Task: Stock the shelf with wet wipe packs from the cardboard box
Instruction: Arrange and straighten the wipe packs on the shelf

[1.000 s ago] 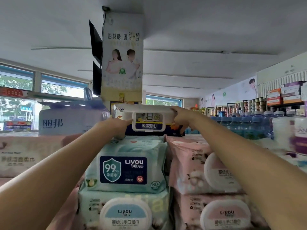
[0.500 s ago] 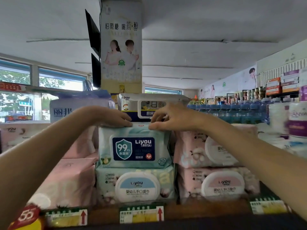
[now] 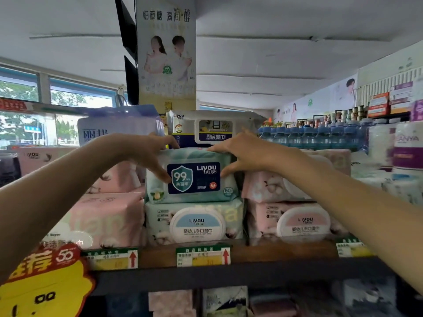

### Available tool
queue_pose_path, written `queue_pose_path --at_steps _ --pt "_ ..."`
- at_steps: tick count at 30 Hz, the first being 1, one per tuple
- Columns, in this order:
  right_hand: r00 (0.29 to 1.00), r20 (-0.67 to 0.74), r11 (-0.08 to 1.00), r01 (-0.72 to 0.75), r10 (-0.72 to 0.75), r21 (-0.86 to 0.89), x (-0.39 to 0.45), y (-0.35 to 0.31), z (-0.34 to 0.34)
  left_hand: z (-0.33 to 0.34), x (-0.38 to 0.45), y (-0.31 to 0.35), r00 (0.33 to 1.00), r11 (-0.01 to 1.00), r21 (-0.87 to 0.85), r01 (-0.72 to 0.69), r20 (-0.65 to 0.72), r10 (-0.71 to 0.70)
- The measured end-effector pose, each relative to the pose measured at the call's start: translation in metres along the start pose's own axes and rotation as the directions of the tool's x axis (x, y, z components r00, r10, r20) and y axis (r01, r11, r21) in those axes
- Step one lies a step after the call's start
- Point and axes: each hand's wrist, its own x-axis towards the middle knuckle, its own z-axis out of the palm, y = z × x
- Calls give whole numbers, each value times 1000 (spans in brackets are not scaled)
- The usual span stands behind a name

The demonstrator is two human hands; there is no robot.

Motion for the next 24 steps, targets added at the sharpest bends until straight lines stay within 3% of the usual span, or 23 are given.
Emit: queue_pose_path --at_steps 6,11,14,17,20,24 --pt "999 -43 999 -6 5 -33 -7 -3 -2 -6 -3 22 1000 987 158 29 5 -30" --pt "968 -192 973 -123 161 195 -48 37 -21 3 -1 76 965 972 121 -202 -146 219" --pt "950 -98 926 -260 296 273 -87 75 -27 14 6 113 941 953 68 -296 -153 303" --pt "919 74 877 -391 387 277 -119 111 -19 27 15 138 955 959 -47 -281 -108 275" --pt "893 195 828 -449 405 336 -141 139 2 37 25 152 973 984 35 -177 -143 180" --pt "926 71 744 -342 370 574 -153 155 32 36 23 168 971 992 33 -122 -202 126"
